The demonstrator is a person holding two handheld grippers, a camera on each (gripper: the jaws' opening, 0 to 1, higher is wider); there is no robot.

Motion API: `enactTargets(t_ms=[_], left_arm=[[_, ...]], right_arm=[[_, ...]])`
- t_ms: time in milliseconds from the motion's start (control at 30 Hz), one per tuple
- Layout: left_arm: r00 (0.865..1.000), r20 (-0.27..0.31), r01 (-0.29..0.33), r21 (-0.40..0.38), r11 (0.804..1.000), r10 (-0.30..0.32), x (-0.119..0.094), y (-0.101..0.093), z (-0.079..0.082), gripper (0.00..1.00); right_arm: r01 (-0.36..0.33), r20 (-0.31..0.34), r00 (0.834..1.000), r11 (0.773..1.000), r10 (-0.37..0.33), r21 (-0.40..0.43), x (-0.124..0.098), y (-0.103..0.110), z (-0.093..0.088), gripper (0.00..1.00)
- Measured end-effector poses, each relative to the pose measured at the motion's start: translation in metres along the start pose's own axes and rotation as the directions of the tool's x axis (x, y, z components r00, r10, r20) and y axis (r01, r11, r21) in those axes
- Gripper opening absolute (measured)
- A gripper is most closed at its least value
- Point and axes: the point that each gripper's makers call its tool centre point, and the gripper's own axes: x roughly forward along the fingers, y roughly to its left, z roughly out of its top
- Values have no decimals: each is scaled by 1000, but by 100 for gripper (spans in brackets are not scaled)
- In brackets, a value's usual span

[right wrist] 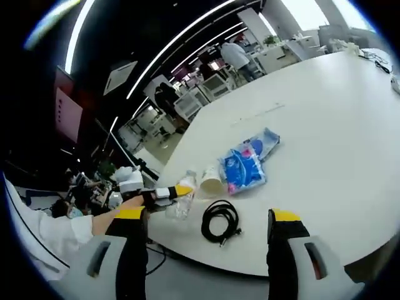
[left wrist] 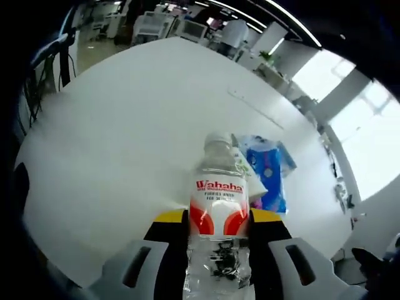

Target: Arrange the tabletop items into an orderly group along one side of the table until the central work area is clear of visible clutter.

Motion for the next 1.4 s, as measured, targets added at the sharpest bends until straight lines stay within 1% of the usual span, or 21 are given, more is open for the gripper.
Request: enactTargets(t_ms=[167, 300, 367, 400, 433, 467, 500, 567, 600, 767, 833, 967, 1033, 1067, 1100, 1167, 1233, 1267, 1300, 1367, 1400], left_arm=[[1000, 28, 15, 0, 1000, -15, -8, -2, 4, 33], [999, 39, 25, -2, 1000, -25, -15, -5, 6, 33], [998, 50, 30, 6, 1000, -30, -18, -8, 9, 33], [998, 53, 34, 8, 999, -34, -20, -9, 10, 33], [998, 58, 38, 6, 999, -38, -22, -10, 11, 33], [995, 83, 56, -9, 998, -55, -25, -14, 14, 34], [993, 93, 71, -19, 997, -69, -28, -17, 16, 34], [993, 89, 74, -5, 997, -73, -32, -20, 15, 34], [993, 91, 81, 3, 997, -81, -34, -22, 16, 34], [990, 107, 90, 23, 996, -92, -38, -26, 20, 34], [989, 109, 96, 22, 995, -98, -38, -26, 21, 34], [987, 110, 111, 49, 993, -116, -41, -34, 21, 34], [986, 108, 120, 68, 990, -127, -42, -39, 20, 34], [985, 106, 130, 67, 989, -137, -42, -42, 19, 34], [984, 107, 138, 65, 988, -145, -42, -44, 19, 34], [982, 103, 153, 75, 985, -161, -44, -50, 18, 34], [978, 100, 173, 119, 978, -186, -47, -59, 17, 34], [976, 98, 182, 126, 975, -195, -48, -62, 17, 34], [974, 98, 191, 132, 973, -205, -49, -65, 16, 35], [971, 100, 201, 143, 969, -216, -49, -68, 17, 35], [970, 103, 206, 142, 968, -222, -50, -69, 18, 35]], right_arm=[[-58, 44, 997, 998, 57, 22, 22, 18, 22, 76], [-100, 56, 994, 994, 97, 39, 45, 30, 33, 76], [-126, 40, 992, 991, 124, 52, 61, 37, 35, 76], [-145, 12, 989, 987, 145, 62, 70, 42, 34, 76], [-153, 8, 988, 986, 153, 61, 73, 43, 34, 76], [-173, 0, 985, 983, 173, 56, 82, 47, 36, 76], [-182, -7, 983, 982, 183, 56, 89, 49, 37, 76], [-200, -19, 979, 978, 201, 63, 102, 52, 40, 76], [-207, -19, 978, 976, 209, 67, 110, 52, 43, 76], [-211, -28, 976, 974, 214, 85, 130, 53, 49, 76], [-219, -45, 973, 970, 225, 103, 138, 53, 47, 76], [-217, -84, 969, 965, 231, 147, 155, 48, 42, 76], [-213, -92, 969, 964, 229, 157, 167, 44, 42, 76], [-209, -112, 967, 965, 227, 155, 175, 42, 38, 76], [-205, -130, 966, 967, 225, 155, 179, 40, 35, 76], [-212, -136, 962, 963, 236, 168, 185, 39, 35, 76], [-255, -105, 952, 936, 287, 242, 188, 49, 41, 76], [-271, -89, 948, 921, 306, 280, 190, 53, 45, 76], [-269, -79, 949, 916, 305, 299, 191, 53, 47, 76], [-268, -74, 950, 915, 302, 301, 192, 54, 49, 76], [-276, -71, 948, 913, 309, 299, 192, 58, 51, 76]])
